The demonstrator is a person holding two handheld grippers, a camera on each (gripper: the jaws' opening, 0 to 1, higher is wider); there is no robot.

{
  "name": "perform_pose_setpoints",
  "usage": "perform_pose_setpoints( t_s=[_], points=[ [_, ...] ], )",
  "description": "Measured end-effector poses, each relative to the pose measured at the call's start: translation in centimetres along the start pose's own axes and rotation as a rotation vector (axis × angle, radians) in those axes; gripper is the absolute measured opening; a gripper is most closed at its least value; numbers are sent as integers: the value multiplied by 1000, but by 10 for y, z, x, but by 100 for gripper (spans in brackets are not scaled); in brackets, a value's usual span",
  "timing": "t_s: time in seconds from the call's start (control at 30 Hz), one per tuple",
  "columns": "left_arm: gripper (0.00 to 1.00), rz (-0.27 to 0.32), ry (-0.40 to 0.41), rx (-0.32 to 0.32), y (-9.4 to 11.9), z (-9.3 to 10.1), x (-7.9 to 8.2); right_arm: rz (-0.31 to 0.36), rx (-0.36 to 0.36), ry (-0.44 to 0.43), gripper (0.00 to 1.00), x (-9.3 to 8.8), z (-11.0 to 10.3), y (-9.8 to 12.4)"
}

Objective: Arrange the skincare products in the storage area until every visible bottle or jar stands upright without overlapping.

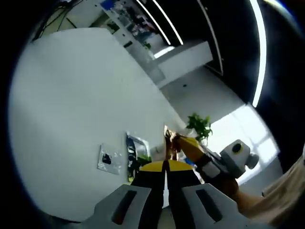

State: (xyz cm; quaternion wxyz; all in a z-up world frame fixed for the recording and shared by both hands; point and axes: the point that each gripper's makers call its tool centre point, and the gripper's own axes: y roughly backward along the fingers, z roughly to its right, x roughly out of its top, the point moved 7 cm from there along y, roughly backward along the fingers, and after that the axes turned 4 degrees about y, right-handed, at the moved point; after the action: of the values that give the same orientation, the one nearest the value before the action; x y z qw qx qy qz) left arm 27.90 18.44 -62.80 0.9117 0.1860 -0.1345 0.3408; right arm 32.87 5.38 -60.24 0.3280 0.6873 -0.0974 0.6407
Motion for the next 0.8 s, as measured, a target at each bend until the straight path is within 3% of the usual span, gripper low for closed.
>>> perform_pose_setpoints(
  t_s=[0.2, 0.33, 0.4, 0.5, 0.8],
  points=[
    [0, -19, 19, 58, -21, -18, 6, -67, -35, 31, 1, -18, 16, -20],
    [0, -28, 7, 94, -37, -32, 18, -99, -66, 21, 1, -28, 31, -37],
    [0, -42, -22, 123, -46, -43, 24, -126, -74, 20, 1, -37, 39, -48],
    [0, -52, 4, 148, -59, -61, 31, -165, -77, 12, 1, -49, 48, -59],
    [0, -75, 39, 199, -82, -86, 32, -252, -97, 62, 1, -71, 63, -83]
  ],
)
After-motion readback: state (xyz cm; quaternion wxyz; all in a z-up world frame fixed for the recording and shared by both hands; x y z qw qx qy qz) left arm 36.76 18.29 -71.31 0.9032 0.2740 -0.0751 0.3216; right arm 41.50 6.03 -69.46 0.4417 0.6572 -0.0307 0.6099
